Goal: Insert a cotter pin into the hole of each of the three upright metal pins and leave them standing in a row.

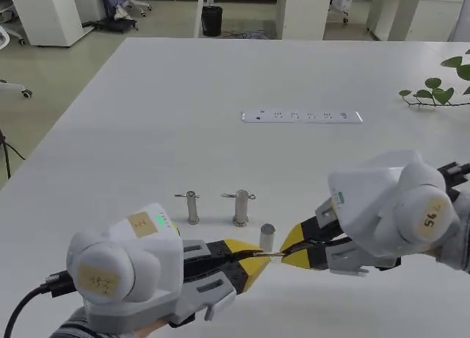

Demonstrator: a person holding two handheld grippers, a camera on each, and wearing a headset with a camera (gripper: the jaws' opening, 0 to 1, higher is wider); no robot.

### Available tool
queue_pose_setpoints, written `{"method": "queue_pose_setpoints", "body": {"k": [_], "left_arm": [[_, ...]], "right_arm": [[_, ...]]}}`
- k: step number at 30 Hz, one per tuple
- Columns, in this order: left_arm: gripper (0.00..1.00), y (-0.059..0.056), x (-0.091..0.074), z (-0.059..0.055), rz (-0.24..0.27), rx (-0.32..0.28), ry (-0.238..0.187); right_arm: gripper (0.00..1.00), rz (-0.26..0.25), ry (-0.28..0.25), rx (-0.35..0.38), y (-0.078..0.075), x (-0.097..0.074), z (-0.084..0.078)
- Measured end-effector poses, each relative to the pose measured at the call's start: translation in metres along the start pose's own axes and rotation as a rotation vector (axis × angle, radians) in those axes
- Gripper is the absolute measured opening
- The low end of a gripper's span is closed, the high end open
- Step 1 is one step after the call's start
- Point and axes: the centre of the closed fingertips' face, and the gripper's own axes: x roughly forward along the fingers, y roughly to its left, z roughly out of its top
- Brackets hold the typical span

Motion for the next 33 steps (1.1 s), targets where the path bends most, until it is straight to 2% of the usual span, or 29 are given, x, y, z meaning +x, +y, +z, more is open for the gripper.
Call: {"method": "queue_pose_setpoints", "body": {"k": [4, 7, 12, 16, 18, 20, 22, 27, 30, 33], "left_arm": [[0.20, 0.004, 0.002, -0.005, 0.036, 0.014, 0.014], [0.24, 0.009, 0.005, -0.010, 0.064, 0.017, 0.029], [0.26, 0.017, 0.011, -0.014, 0.114, -0.003, 0.038], [0.27, 0.026, 0.016, -0.016, 0.170, -0.045, 0.035], [0.27, 0.028, 0.018, -0.019, 0.193, -0.046, 0.034], [0.26, 0.031, 0.022, -0.023, 0.217, -0.035, 0.050], [0.27, 0.033, 0.025, -0.025, 0.232, -0.040, 0.053], [0.27, 0.037, 0.034, -0.030, 0.262, -0.045, 0.067], [0.27, 0.043, 0.041, -0.032, 0.290, -0.068, 0.070], [0.26, 0.045, 0.047, -0.035, 0.290, -0.092, 0.071]], "right_arm": [[0.00, -0.041, 0.021, 0.022, -0.008, -0.002, -0.007], [0.00, -0.062, 0.035, 0.039, -0.013, -0.004, -0.014], [0.00, -0.095, 0.068, 0.084, -0.020, -0.006, -0.028], [0.00, -0.113, 0.113, 0.114, -0.024, -0.004, -0.043], [0.00, -0.117, 0.129, 0.127, -0.026, -0.003, -0.049], [0.00, -0.120, 0.140, 0.131, -0.027, -0.003, -0.052], [0.00, -0.129, 0.163, 0.112, -0.029, -0.003, -0.056], [0.00, -0.131, 0.190, 0.128, -0.031, 0.000, -0.064], [0.00, -0.131, 0.202, 0.133, -0.030, 0.002, -0.067], [0.00, -0.130, 0.207, 0.150, -0.030, 0.004, -0.069]]}}
